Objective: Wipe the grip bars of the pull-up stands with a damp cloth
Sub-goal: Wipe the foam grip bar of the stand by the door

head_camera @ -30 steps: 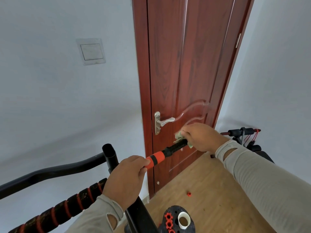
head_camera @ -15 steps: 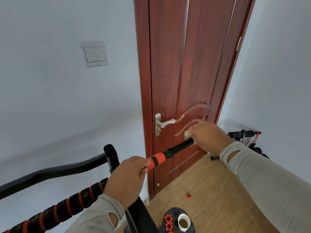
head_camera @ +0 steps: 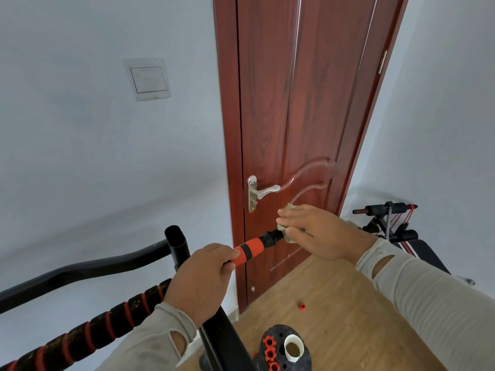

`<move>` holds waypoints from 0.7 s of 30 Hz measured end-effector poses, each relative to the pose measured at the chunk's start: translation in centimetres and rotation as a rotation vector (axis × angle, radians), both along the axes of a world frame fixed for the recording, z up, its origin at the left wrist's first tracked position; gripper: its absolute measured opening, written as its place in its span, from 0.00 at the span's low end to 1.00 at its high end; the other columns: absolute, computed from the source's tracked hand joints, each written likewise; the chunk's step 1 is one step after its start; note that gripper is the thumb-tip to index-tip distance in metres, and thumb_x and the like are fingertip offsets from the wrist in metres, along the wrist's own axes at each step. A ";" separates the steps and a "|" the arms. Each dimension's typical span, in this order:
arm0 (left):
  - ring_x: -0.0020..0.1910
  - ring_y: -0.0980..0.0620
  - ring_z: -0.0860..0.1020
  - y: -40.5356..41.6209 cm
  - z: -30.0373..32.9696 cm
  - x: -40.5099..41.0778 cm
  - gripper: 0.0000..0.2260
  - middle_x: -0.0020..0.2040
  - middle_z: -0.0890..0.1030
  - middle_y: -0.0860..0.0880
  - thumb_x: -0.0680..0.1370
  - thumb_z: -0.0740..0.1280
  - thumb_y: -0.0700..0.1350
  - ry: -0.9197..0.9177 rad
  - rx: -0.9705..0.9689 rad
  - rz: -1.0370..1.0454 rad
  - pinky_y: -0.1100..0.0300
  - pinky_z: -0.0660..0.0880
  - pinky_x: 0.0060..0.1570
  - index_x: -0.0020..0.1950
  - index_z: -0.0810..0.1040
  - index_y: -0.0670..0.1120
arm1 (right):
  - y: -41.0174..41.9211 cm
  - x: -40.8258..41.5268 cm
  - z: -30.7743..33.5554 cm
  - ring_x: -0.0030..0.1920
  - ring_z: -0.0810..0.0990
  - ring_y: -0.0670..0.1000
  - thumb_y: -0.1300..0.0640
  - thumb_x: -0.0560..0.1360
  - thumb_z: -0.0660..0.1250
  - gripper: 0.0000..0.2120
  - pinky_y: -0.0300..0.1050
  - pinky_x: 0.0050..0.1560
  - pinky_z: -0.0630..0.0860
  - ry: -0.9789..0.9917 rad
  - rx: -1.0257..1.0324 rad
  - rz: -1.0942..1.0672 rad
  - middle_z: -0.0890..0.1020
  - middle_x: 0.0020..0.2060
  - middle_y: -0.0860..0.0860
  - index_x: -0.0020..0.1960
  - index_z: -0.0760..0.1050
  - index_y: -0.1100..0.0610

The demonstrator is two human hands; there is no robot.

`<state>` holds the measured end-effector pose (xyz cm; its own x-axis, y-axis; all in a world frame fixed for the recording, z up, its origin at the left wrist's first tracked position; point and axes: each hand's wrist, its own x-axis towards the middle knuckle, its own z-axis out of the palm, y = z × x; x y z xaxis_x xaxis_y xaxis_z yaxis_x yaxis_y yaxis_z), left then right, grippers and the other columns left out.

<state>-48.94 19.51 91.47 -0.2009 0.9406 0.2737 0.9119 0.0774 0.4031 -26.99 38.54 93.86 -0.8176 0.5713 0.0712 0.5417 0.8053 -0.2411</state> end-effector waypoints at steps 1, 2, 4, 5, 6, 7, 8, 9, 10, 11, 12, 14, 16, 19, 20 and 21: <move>0.48 0.58 0.74 0.0 0.0 0.0 0.10 0.54 0.77 0.61 0.83 0.63 0.49 0.006 -0.001 0.002 0.69 0.70 0.54 0.64 0.77 0.55 | 0.4 0.5 0.0 0.77 0.64 0.45 0.44 0.83 0.52 0.25 0.46 0.79 0.59 -0.009 0.017 0.006 0.70 0.77 0.47 0.74 0.75 0.48; 0.48 0.59 0.74 0.0 0.0 0.0 0.10 0.52 0.75 0.62 0.83 0.63 0.49 0.012 -0.002 0.003 0.71 0.69 0.51 0.64 0.77 0.56 | 0.7 0.8 0.0 0.77 0.65 0.45 0.43 0.82 0.52 0.25 0.46 0.78 0.60 -0.029 0.054 0.008 0.70 0.77 0.46 0.75 0.74 0.46; 0.48 0.59 0.74 0.1 0.0 0.0 0.10 0.51 0.74 0.63 0.83 0.63 0.49 0.010 -0.002 0.003 0.72 0.68 0.48 0.63 0.77 0.56 | 1.2 1.0 0.2 0.73 0.69 0.46 0.43 0.82 0.56 0.21 0.44 0.74 0.62 -0.069 0.136 0.003 0.73 0.74 0.45 0.71 0.76 0.44; 0.48 0.59 0.74 0.1 0.0 0.0 0.10 0.51 0.74 0.63 0.83 0.63 0.49 0.008 -0.002 0.001 0.71 0.68 0.49 0.63 0.78 0.56 | 1.0 0.8 0.5 0.69 0.72 0.46 0.45 0.82 0.60 0.17 0.43 0.71 0.64 -0.062 0.150 -0.005 0.77 0.70 0.44 0.67 0.78 0.44; 0.48 0.59 0.74 0.1 0.0 0.1 0.10 0.52 0.75 0.62 0.83 0.63 0.48 0.007 -0.002 0.000 0.70 0.70 0.51 0.63 0.78 0.55 | 0.7 0.6 0.9 0.64 0.75 0.46 0.48 0.81 0.63 0.10 0.44 0.67 0.68 -0.051 0.161 -0.014 0.81 0.63 0.42 0.60 0.79 0.42; 0.48 0.58 0.74 0.1 0.0 0.1 0.10 0.52 0.76 0.62 0.83 0.63 0.48 0.008 -0.003 0.000 0.68 0.72 0.54 0.63 0.78 0.55 | 0.5 0.3 1.2 0.56 0.76 0.44 0.50 0.80 0.64 0.05 0.46 0.62 0.72 -0.069 0.178 -0.012 0.82 0.53 0.39 0.51 0.77 0.40; 0.49 0.58 0.75 0.1 0.0 0.1 0.10 0.53 0.77 0.61 0.83 0.63 0.48 0.007 -0.003 0.002 0.66 0.73 0.56 0.63 0.78 0.55 | 0.3 0.0 1.4 0.49 0.75 0.43 0.52 0.80 0.64 0.08 0.46 0.55 0.73 -0.099 0.195 -0.018 0.80 0.44 0.38 0.45 0.73 0.39; 0.49 0.58 0.75 0.1 0.0 0.1 0.10 0.54 0.78 0.60 0.83 0.63 0.48 0.006 -0.005 0.006 0.65 0.73 0.57 0.63 0.77 0.55 | 0.3 -0.2 1.2 0.46 0.75 0.42 0.53 0.79 0.64 0.10 0.46 0.51 0.73 -0.136 0.203 -0.031 0.78 0.39 0.38 0.41 0.69 0.39; 0.50 0.58 0.75 0.1 0.0 0.1 0.10 0.55 0.78 0.60 0.83 0.63 0.48 0.008 -0.005 0.008 0.66 0.73 0.57 0.64 0.77 0.55 | 0.4 -0.4 1.3 0.43 0.75 0.42 0.53 0.78 0.64 0.11 0.45 0.49 0.74 -0.156 0.238 -0.042 0.78 0.37 0.37 0.41 0.68 0.40; 0.50 0.58 0.74 0.0 -0.1 0.1 0.10 0.56 0.78 0.60 0.83 0.63 0.49 0.010 -0.005 0.007 0.67 0.72 0.57 0.64 0.77 0.55 | 0.6 -0.4 1.2 0.41 0.75 0.42 0.54 0.77 0.65 0.11 0.44 0.47 0.73 -0.168 0.285 -0.042 0.78 0.35 0.37 0.41 0.68 0.40; 0.50 0.59 0.74 0.1 -0.1 0.1 0.10 0.56 0.78 0.60 0.83 0.63 0.49 0.010 -0.002 0.005 0.68 0.71 0.56 0.64 0.77 0.56 | 0.7 -0.4 1.3 0.38 0.75 0.42 0.55 0.76 0.65 0.12 0.44 0.45 0.72 -0.137 0.313 -0.043 0.77 0.33 0.37 0.41 0.67 0.39; 0.49 0.59 0.74 0.1 -0.1 0.2 0.10 0.55 0.78 0.60 0.83 0.62 0.49 0.010 -0.003 0.005 0.69 0.71 0.55 0.64 0.76 0.56 | 0.1 -0.8 1.6 0.35 0.74 0.41 0.56 0.79 0.64 0.13 0.42 0.45 0.68 0.025 0.282 -0.028 0.74 0.31 0.37 0.43 0.68 0.39; 0.49 0.58 0.75 0.1 0.0 0.1 0.10 0.55 0.77 0.61 0.83 0.62 0.49 0.014 -0.005 0.012 0.68 0.72 0.55 0.64 0.76 0.56 | -1.1 -1.6 1.7 0.40 0.76 0.42 0.57 0.80 0.64 0.12 0.41 0.52 0.69 0.054 0.253 0.037 0.76 0.36 0.38 0.45 0.70 0.40; 0.49 0.58 0.75 0.2 0.0 0.1 0.10 0.54 0.78 0.60 0.83 0.62 0.49 0.017 -0.009 0.007 0.66 0.73 0.55 0.63 0.76 0.56 | -1.6 -1.9 0.8 0.48 0.77 0.43 0.57 0.81 0.63 0.11 0.43 0.58 0.71 -0.015 0.134 0.104 0.80 0.45 0.40 0.51 0.69 0.39; 0.49 0.58 0.75 0.1 0.0 0.1 0.10 0.54 0.78 0.60 0.83 0.62 0.49 0.018 -0.006 0.008 0.66 0.73 0.56 0.63 0.77 0.56 | -1.3 -1.7 0.4 0.50 0.77 0.43 0.57 0.81 0.63 0.11 0.44 0.57 0.71 -0.010 0.122 0.103 0.80 0.48 0.41 0.57 0.71 0.41; 0.50 0.58 0.75 0.1 0.0 0.1 0.10 0.55 0.78 0.60 0.83 0.62 0.49 0.016 -0.002 0.009 0.66 0.73 0.56 0.63 0.77 0.56 | -1.0 -1.7 0.2 0.53 0.77 0.45 0.56 0.82 0.63 0.14 0.45 0.57 0.72 -0.030 0.153 0.107 0.81 0.51 0.42 0.65 0.71 0.44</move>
<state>-48.89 19.60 91.45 -0.2052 0.9394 0.2745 0.9173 0.0868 0.3886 -28.68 37.54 94.03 -0.8763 0.4652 0.1256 0.4558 0.8848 -0.0967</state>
